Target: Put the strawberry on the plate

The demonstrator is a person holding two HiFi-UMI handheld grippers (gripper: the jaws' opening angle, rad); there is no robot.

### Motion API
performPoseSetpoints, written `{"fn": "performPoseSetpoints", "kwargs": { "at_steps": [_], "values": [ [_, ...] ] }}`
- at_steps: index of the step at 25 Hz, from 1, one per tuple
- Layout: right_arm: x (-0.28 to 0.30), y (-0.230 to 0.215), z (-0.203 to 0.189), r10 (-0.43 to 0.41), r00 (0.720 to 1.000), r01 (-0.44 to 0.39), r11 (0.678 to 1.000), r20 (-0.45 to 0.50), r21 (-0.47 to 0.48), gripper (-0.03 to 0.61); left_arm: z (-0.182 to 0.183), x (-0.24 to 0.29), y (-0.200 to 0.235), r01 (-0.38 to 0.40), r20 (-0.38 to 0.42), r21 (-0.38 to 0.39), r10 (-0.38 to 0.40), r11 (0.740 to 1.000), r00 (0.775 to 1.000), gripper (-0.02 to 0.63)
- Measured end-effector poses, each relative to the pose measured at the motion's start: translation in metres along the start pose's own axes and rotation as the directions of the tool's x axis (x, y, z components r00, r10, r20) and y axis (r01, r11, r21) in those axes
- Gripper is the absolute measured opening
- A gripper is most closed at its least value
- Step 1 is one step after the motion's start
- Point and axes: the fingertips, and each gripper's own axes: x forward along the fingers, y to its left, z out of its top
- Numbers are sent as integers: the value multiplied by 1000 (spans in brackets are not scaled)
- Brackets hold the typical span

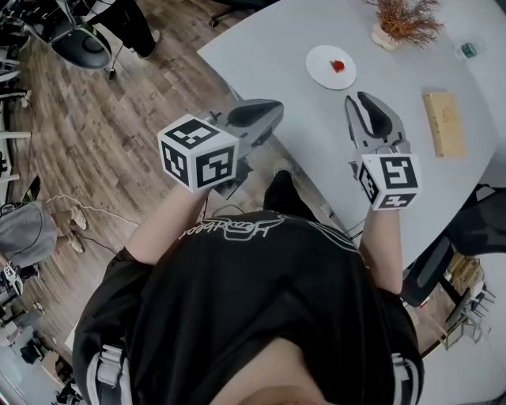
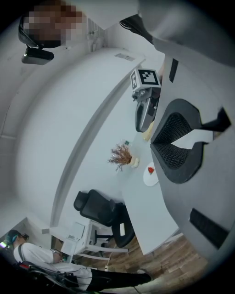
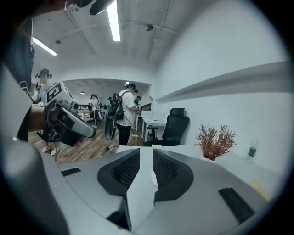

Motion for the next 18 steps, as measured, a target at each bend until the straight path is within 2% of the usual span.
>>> {"fn": "performPoseSetpoints", "kwargs": {
  "at_steps": [5,10,18],
  "values": [
    [-59,55,13,18,999,-18,1000,26,-10,55,-1,-39,-50,45,23,49,-46,998,999,6],
    [-101,97,23,98,992,-103,992,82,67,30,-7,-68,-88,86,45,69,-89,994,995,6],
    [-141,129,25,151,979,-171,974,135,148,16,-26,-100,-111,81,68,48,-85,996,994,6]
  ]
}}
